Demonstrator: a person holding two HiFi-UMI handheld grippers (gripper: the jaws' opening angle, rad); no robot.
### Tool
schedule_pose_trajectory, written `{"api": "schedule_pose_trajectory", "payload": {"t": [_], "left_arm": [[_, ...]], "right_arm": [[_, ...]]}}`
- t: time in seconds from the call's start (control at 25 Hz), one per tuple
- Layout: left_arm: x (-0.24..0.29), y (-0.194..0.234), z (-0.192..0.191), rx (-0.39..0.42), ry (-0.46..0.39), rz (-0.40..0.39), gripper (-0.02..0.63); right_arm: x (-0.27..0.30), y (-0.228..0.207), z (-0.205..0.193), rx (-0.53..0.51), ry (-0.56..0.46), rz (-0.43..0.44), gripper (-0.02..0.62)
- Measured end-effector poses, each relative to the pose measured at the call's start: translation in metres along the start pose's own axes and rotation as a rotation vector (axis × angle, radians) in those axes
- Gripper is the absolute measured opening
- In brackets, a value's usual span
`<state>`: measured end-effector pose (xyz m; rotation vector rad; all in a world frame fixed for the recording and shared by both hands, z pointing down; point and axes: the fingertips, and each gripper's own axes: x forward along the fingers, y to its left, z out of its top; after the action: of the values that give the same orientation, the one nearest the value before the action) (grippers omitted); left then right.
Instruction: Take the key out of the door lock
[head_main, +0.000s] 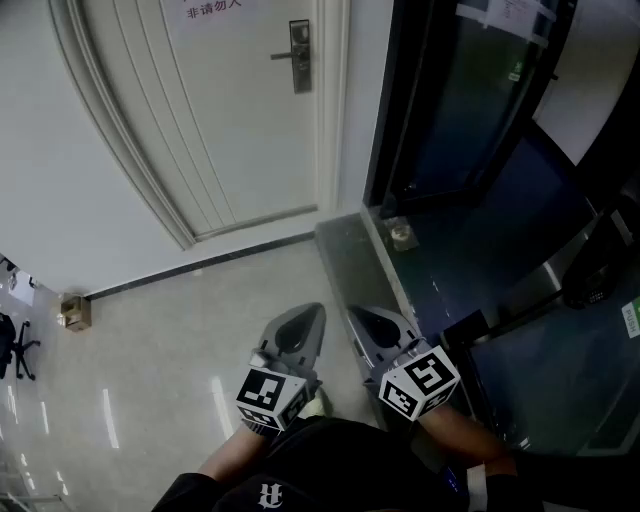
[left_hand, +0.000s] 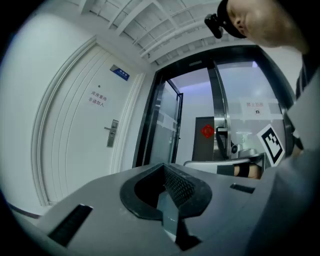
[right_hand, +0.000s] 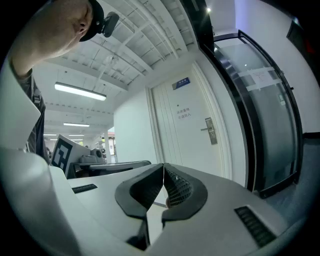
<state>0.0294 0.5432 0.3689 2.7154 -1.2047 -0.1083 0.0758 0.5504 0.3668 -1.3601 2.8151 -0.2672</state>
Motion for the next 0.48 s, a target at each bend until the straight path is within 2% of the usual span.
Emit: {"api": "schedule_pose_trajectory", "payload": {"t": [0.28, 0.48], "left_arm": [[0.031, 0.065, 0.017, -0.012, -0.014, -0.012, 0.005], [0.056, 0.099, 0.019, -0.017, 0.009, -0.005, 0.005]], "right_arm": [[0.073, -0.017, 0.012, -0.015, -0.009, 0.001, 0.015], [0.115, -0.037, 0.02, -0.009, 0.002, 0.007, 0.015]]}}
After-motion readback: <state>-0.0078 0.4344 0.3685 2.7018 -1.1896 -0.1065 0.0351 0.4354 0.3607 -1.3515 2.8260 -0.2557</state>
